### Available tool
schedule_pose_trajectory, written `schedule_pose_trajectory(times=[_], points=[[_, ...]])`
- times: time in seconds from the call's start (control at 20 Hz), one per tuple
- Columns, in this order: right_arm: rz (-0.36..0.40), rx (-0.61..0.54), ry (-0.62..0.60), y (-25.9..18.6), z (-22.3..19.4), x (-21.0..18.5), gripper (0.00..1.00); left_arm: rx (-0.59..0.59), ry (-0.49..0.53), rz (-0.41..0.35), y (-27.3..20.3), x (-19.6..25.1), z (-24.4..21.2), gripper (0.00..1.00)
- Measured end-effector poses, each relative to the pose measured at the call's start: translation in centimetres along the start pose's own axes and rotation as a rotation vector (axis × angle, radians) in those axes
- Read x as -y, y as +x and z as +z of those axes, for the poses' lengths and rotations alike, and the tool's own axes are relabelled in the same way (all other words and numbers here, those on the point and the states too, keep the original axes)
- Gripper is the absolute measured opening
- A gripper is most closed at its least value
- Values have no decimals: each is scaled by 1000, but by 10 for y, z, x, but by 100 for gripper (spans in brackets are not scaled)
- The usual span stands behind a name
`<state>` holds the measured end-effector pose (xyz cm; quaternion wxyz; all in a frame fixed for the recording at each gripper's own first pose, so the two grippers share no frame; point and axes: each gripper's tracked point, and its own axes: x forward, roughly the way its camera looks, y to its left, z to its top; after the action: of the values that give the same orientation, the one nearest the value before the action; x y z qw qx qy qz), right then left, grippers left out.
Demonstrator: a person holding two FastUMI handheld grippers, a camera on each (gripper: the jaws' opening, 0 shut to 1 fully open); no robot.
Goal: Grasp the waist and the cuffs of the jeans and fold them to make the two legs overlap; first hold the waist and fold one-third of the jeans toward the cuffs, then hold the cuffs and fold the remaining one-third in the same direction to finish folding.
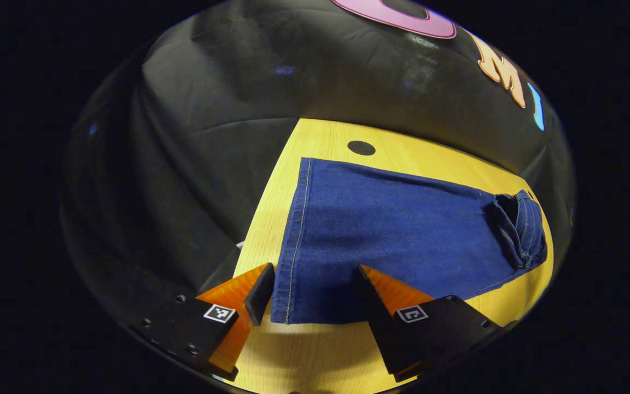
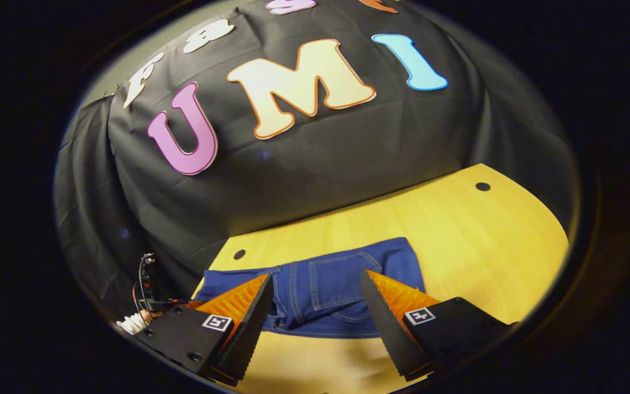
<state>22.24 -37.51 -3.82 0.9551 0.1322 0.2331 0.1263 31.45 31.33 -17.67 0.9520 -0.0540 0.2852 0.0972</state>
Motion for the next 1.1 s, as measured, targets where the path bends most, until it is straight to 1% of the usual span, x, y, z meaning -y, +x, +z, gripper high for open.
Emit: schedule_pose_trajectory(times=[0.05,0.1,0.2,0.25,0.3,0.35,0.4,0.45,0.5,0.55,0.6,0.7,0.75,0.85,1.0,1.05,1.1], points=[[-11,-7,1,-7,-4,4,98,5,-6,25,1,-5,1,90],[-19,-13,4,-11,-7,6,98,19,-33,36,2,-9,-2,78],[-35,-25,12,-19,-13,10,98,32,-55,42,5,-11,-2,55],[-39,-21,17,-22,-13,13,94,42,-58,41,4,-10,0,49],[-44,-17,20,-25,-12,15,94,45,-72,29,4,-8,-1,42],[-51,-15,24,-27,-11,18,98,53,-89,20,3,-5,0,34],[-56,-9,28,-29,-10,19,98,53,-97,12,0,-5,2,21],[-59,-4,34,-30,-9,21,98,61,-103,-4,0,-6,2,21],[-64,-1,40,-31,-8,22,98,69,-122,-30,-3,-3,3,14],[-69,-1,47,-31,-10,25,98,81,-145,-54,-5,-1,4,11],[-74,-5,53,-32,-11,26,98,88,-167,-74,-1,-1,5,2],[-83,-12,53,-35,-15,28,98,93,-206,-90,0,-1,5,0],[-91,-14,49,-37,-16,30,98,98,-218,-85,-2,-2,6,0],[-104,-13,48,-40,-14,35,98,106,-222,-69,-6,-1,8,0],[-119,-2,50,-47,-8,43,98,158,-215,-79,-24,9,31,0],[-123,3,52,-50,-5,47,94,166,-215,-92,-30,18,37,0],[-124,7,55,-52,-2,50,98,181,-216,-105,-39,28,47,0]])
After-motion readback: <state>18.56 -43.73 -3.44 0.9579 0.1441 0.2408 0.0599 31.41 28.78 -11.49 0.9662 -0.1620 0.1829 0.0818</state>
